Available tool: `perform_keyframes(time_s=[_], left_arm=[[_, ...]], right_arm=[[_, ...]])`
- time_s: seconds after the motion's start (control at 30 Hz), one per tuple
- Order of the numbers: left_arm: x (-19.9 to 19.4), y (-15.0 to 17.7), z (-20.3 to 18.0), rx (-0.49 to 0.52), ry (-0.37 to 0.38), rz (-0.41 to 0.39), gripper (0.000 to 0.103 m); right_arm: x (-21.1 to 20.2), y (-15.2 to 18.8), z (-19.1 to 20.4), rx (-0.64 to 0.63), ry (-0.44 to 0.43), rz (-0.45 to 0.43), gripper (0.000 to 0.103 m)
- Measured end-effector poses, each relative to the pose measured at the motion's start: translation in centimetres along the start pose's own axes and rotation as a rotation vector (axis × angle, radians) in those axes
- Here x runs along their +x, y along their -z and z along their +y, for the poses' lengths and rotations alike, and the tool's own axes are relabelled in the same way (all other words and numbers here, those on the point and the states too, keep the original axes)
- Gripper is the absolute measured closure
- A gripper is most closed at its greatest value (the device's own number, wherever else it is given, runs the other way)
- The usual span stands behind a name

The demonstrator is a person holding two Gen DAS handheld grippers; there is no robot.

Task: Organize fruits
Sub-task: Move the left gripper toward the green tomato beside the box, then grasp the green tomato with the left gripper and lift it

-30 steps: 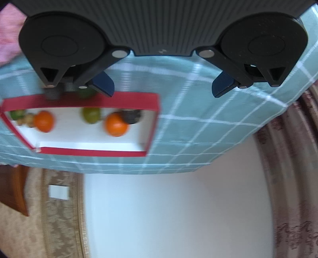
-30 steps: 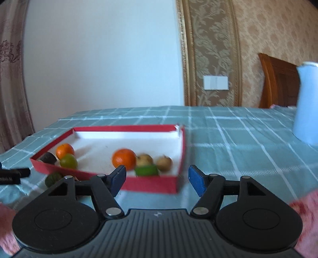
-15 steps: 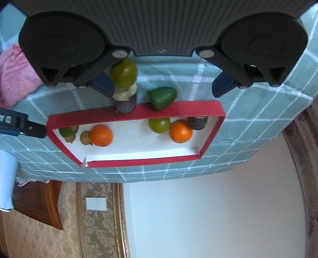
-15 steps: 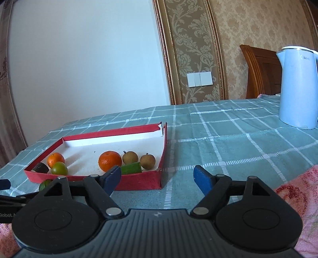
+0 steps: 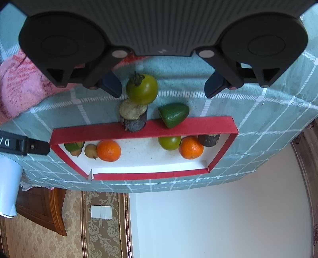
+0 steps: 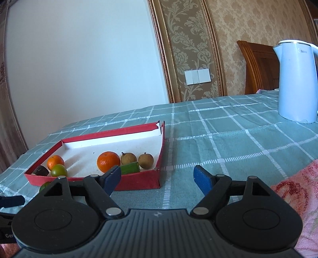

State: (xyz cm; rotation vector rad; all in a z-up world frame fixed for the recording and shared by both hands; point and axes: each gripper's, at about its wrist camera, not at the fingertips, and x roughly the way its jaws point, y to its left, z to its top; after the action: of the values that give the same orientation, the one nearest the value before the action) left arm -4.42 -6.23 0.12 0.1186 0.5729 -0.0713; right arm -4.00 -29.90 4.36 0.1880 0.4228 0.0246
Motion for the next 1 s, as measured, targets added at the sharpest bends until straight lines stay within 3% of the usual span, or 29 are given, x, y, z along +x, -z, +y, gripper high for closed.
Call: perform_keyframes(time_s=[0.2,0.27,0.37,0.7,1.0], left_arm=[[0.1,0.3,0.2,-0.008,0.040,0.008,0.039],[0.0,0.3,0.1,-0.002,0.054,0.009,0.057],[-0.3,0.2,-0.4,0.017,0.071,0.008,0.072],[-2.1,-0.5,0.4,0.012,0.078,-0.041,0.073],[-2.4,-4.4,3.5,-0.022,0.049,-0.133,0.073]], right_arm=[[0.0,0.0,-0.1,0.008,0.002,0.002,0.023],[0.0,0.0,-0.1,0.009,0.003,0.002,0.023],[0.0,0.0,-0.1,0.008,0.003,0.002,0.023],[0.1,0.0,-0.1,0.008,0.004,0.003,0.023],[0.1,0.1,-0.1,0.008,0.004,0.006,0.023]])
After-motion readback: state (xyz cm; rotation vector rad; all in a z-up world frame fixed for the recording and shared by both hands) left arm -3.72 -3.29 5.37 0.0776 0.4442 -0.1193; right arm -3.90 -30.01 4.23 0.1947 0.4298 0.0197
